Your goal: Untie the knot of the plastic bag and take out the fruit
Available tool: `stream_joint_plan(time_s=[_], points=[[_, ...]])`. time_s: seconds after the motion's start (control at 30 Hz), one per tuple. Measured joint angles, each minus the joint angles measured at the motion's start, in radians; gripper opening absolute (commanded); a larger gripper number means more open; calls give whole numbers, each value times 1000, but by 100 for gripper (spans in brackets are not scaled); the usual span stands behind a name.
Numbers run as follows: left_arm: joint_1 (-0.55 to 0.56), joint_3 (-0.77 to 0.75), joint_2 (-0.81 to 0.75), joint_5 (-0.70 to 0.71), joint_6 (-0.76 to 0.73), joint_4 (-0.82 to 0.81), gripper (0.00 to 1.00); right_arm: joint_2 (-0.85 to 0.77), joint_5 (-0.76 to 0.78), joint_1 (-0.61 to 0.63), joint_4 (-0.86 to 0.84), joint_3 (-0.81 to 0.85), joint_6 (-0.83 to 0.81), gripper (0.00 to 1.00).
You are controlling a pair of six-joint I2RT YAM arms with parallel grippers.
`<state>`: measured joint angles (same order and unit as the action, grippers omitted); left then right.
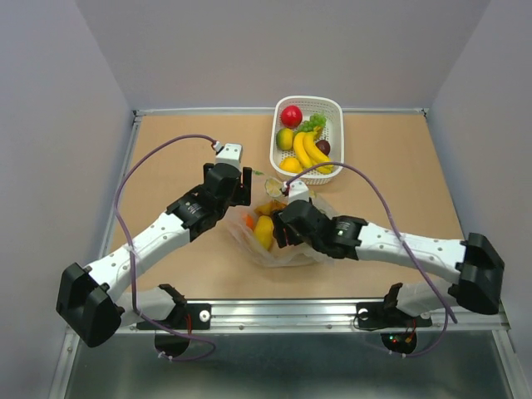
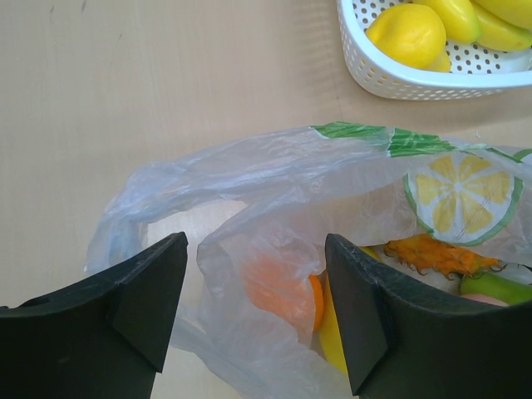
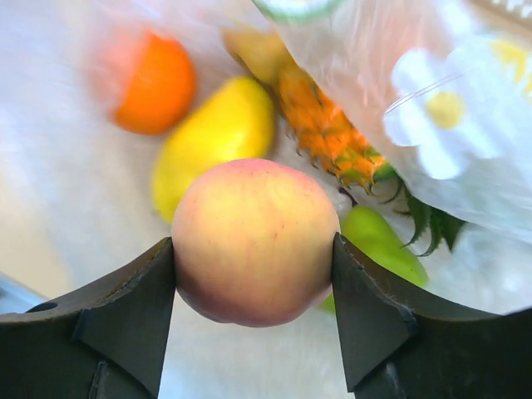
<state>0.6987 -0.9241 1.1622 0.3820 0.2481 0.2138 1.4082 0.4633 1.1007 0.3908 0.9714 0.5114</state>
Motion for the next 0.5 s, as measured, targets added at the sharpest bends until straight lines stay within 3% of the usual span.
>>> stream_joint_plan(time_s=[0.17, 0.33, 0.5], points=[[0, 0, -7, 0, -2, 0, 78, -187, -29, 0, -1, 21, -80, 8], [0, 0, -15, 6, -5, 0, 78, -218, 34, -10, -3, 147, -183, 8], [0, 0, -15, 7, -9, 0, 78, -160, 49, -183, -32, 300, -257, 8]])
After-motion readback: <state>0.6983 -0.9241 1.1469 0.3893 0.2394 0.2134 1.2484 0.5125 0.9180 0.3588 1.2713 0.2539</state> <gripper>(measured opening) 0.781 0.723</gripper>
